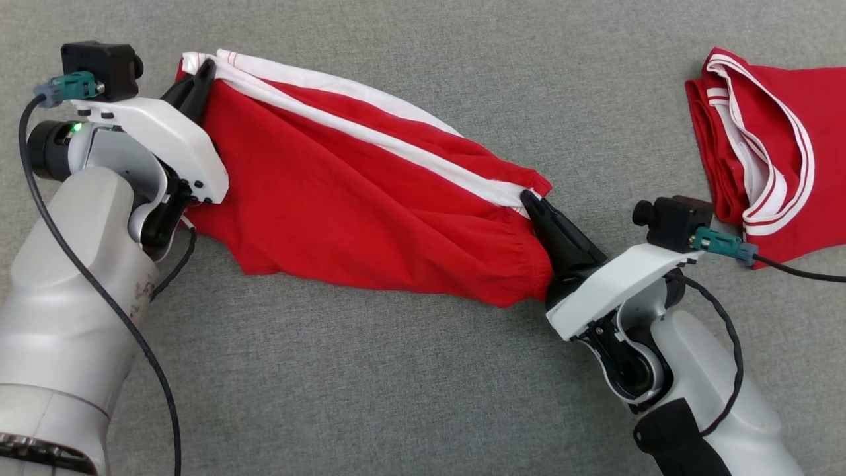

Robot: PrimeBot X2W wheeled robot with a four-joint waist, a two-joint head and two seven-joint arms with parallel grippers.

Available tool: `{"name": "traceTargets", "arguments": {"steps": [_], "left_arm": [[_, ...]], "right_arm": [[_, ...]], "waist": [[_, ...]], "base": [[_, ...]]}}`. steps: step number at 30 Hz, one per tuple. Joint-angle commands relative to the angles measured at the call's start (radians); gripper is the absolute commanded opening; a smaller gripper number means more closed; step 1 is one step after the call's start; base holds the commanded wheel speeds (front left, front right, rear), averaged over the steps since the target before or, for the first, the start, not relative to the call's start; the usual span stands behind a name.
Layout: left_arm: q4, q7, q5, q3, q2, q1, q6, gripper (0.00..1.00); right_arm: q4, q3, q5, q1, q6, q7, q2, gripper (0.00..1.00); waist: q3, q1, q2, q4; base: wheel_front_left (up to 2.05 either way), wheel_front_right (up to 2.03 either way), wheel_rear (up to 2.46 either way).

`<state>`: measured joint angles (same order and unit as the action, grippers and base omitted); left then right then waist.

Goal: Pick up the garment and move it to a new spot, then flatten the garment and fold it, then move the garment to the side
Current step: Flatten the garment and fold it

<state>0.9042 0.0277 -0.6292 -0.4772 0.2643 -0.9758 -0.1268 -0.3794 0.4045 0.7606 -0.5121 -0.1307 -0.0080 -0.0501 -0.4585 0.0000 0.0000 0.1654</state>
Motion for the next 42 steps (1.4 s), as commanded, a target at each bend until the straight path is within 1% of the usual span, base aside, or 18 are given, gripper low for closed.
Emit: {"name": "traceTargets", "arguments": {"steps": [1,5,6,7,8,9,10,11,12,13,14,15,16,21,24,31,37,42], "left_arm": [[0.022,0.006,0.002,-0.014,-0.004,-0.027,-0.005,0.0],[0.051,0.007,-0.001,-0.032,-0.007,-0.045,-0.004,0.0],[0.06,0.007,-0.004,-0.037,-0.008,-0.048,-0.005,0.07],[0.068,0.008,-0.007,-0.042,-0.009,-0.051,-0.005,0.26],[0.077,0.008,-0.01,-0.047,-0.01,-0.053,-0.005,0.4],[0.084,0.009,-0.013,-0.052,-0.011,-0.056,-0.005,0.49],[0.089,0.011,-0.018,-0.057,-0.013,-0.058,-0.005,0.97],[0.094,0.011,-0.02,-0.062,-0.013,-0.06,-0.005,1.0],[0.099,0.013,-0.025,-0.067,-0.014,-0.062,-0.005,1.0],[0.103,0.013,-0.029,-0.072,-0.015,-0.061,-0.005,1.0],[0.106,0.014,-0.034,-0.077,-0.016,-0.061,-0.005,1.0],[0.107,0.016,-0.039,-0.083,-0.015,-0.061,-0.005,1.0],[0.108,0.016,-0.044,-0.088,-0.016,-0.059,-0.005,1.0],[0.099,0.018,-0.07,-0.124,-0.015,-0.031,-0.004,1.0],[0.078,0.024,-0.09,-0.146,-0.016,-0.004,-0.004,1.0],[0.01,0.058,-0.135,-0.192,0.008,0.109,-0.004,1.0],[-0.014,0.108,-0.192,-0.162,0.042,0.222,-0.002,1.0],[-0.013,0.118,-0.233,-0.13,0.063,0.29,0.013,1.0]], "right_arm": [[-0.031,0.015,0.016,-0.015,0.0,-0.014,-0.002,0.0],[-0.067,0.026,0.028,-0.031,0.0,-0.03,-0.003,0.0],[-0.081,0.029,0.026,-0.037,0.0,-0.034,-0.004,0.0],[-0.092,0.033,0.028,-0.042,0.0,-0.039,-0.004,0.0],[-0.101,0.037,0.031,-0.047,0.0,-0.044,-0.005,0.0],[-0.11,0.042,0.036,-0.05,0.0,-0.048,-0.005,0.0],[-0.119,0.046,0.039,-0.055,0.0,-0.053,-0.005,0.0],[-0.126,0.049,0.043,-0.058,0.0,-0.057,-0.005,0.0],[-0.133,0.052,0.044,-0.061,0.0,-0.064,-0.005,0.0],[-0.14,0.054,0.047,-0.064,0.0,-0.067,-0.006,0.07],[-0.147,0.057,0.05,-0.066,0.0,-0.074,-0.006,0.29],[-0.152,0.058,0.054,-0.067,0.0,-0.079,-0.006,0.48],[-0.155,0.056,0.056,-0.067,0.0,-0.091,-0.006,1.0],[-0.166,0.042,0.044,-0.051,0.0,-0.12,-0.005,1.0],[-0.157,0.024,0.016,-0.031,0.0,-0.131,-0.005,1.0],[-0.104,-0.081,-0.068,0.056,0.0,-0.126,-0.005,1.0],[0.009,-0.2,-0.134,0.162,0.0,-0.082,-0.005,1.0],[0.127,-0.261,-0.158,0.239,0.0,-0.029,-0.004,1.0]], "waist": [[0.001,0.0,0.0,0.003],[0.005,0.0,0.0,0.008],[0.005,0.0,0.0,0.01],[0.006,0.0,0.0,0.011],[0.007,0.0,0.0,0.013],[0.007,0.0,0.0,0.014],[0.008,0.0,0.0,0.015],[0.009,0.0,0.0,0.015],[0.01,0.0,0.0,0.015],[0.011,0.0,0.0,0.015],[0.013,0.0,0.0,0.014],[0.014,0.0,0.0,0.013],[0.017,0.0,0.0,0.011],[0.038,0.0,0.0,-0.002],[0.056,0.0,0.0,-0.011],[0.114,0.0,0.0,-0.03],[0.172,0.0,0.0,-0.032],[0.205,0.0,0.0,-0.023]], "base": [[0.0,0.0,0.0],[0.0,0.0,0.0],[0.0,0.0,0.0],[0.0,0.0,0.0],[0.0,0.0,0.0],[0.0,0.0,0.0],[0.0,0.0,0.0],[0.0,0.0,0.0],[0.0,0.0,0.0],[0.0,0.0,0.0],[0.0,0.0,0.0],[0.0,0.0,0.0],[0.0,0.0,0.0],[0.0,0.0,0.0],[0.0,0.0,0.0],[0.0,0.0,0.0],[0.0,0.0,0.0],[0.0,0.0,0.0]]}}
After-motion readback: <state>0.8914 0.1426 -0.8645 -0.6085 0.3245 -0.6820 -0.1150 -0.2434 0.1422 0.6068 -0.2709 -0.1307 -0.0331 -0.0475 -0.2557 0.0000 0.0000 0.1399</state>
